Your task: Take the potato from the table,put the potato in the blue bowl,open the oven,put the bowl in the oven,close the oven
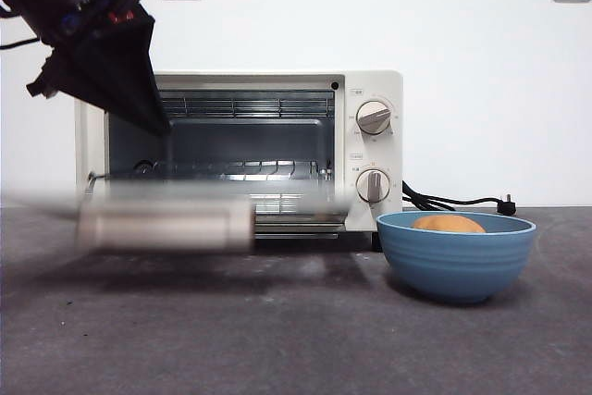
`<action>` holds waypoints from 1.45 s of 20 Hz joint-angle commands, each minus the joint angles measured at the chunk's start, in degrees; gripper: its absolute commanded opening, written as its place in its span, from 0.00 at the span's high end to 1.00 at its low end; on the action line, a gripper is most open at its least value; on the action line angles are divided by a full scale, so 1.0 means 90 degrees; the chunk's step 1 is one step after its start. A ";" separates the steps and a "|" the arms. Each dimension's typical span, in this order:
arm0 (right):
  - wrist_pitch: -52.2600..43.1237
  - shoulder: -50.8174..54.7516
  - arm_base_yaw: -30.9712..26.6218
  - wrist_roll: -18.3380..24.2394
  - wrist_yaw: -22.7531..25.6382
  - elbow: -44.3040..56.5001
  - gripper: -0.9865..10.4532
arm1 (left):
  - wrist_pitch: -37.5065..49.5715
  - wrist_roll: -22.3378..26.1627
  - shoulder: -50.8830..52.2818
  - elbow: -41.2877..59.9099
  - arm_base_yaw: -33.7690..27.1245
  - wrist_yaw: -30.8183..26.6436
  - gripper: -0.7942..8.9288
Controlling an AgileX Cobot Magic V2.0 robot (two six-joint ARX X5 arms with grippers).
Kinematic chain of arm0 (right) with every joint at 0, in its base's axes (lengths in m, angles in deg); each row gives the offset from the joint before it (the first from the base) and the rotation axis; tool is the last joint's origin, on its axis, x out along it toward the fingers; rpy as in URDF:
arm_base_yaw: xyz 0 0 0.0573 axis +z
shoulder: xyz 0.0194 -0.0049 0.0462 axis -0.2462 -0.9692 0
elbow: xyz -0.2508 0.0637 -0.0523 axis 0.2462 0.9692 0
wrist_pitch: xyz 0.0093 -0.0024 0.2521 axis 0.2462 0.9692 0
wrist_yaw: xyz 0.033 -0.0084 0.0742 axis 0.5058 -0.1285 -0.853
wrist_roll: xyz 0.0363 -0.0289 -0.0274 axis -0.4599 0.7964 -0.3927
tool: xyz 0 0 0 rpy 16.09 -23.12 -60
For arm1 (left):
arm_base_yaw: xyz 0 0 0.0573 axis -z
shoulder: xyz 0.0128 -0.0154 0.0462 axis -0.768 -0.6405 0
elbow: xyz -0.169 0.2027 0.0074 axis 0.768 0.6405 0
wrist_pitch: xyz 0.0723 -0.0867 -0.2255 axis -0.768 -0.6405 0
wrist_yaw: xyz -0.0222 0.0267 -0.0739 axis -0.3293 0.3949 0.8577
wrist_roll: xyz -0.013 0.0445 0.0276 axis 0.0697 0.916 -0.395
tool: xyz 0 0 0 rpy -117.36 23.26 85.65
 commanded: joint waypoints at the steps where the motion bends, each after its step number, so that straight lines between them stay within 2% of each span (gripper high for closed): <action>1: -0.0007 -0.0012 -0.0160 -0.0282 0.0002 0.0039 0.56 | 0.0107 0.0078 0.0274 0.0056 0.0029 -0.0012 0.93; 4: -0.0007 -0.0124 -0.0476 -0.0282 -0.0034 0.0039 0.56 | 0.0204 0.0075 0.0903 0.0056 0.0024 -0.0083 0.93; 6: 0.0034 -0.0352 -0.0673 -0.0262 -0.0114 0.0039 0.56 | 0.0197 0.0075 0.1435 0.0056 0.0024 -0.0401 0.93; 10: -0.0102 -0.1248 -0.1083 -0.0204 -0.0860 0.0039 0.56 | 0.0061 0.0002 0.2657 0.0056 0.0024 -0.0571 0.93; 12: -0.0243 -0.1848 -0.1205 -0.0158 -0.1039 0.0039 0.56 | -0.0197 0.0002 0.3232 0.0056 0.0024 -0.0590 0.93; 16: -0.0631 -0.2977 -0.1360 -0.0019 -0.1064 0.0039 0.62 | -0.0879 0.0002 0.4085 0.0056 0.0024 -0.0588 0.93; 21: -0.1280 -0.4095 -0.1362 -0.0024 -0.1200 0.0039 0.63 | -0.1591 0.0005 0.4459 0.0056 0.0024 -0.0588 0.93; 23: -0.1447 -0.4381 -0.1362 -0.0012 -0.1200 0.0039 0.74 | -0.1790 0.0007 0.4459 0.0056 0.0024 -0.0588 0.93; 26: -0.1615 -0.4609 -0.1396 0.0005 -0.1200 0.0039 0.77 | -0.1933 0.0005 0.4459 0.0056 0.0024 -0.0646 0.93; 29: -0.1688 -0.4741 -0.1396 0.0075 -0.1200 0.0039 0.90 | -0.2025 0.0005 0.4459 0.0056 0.0024 -0.0695 0.93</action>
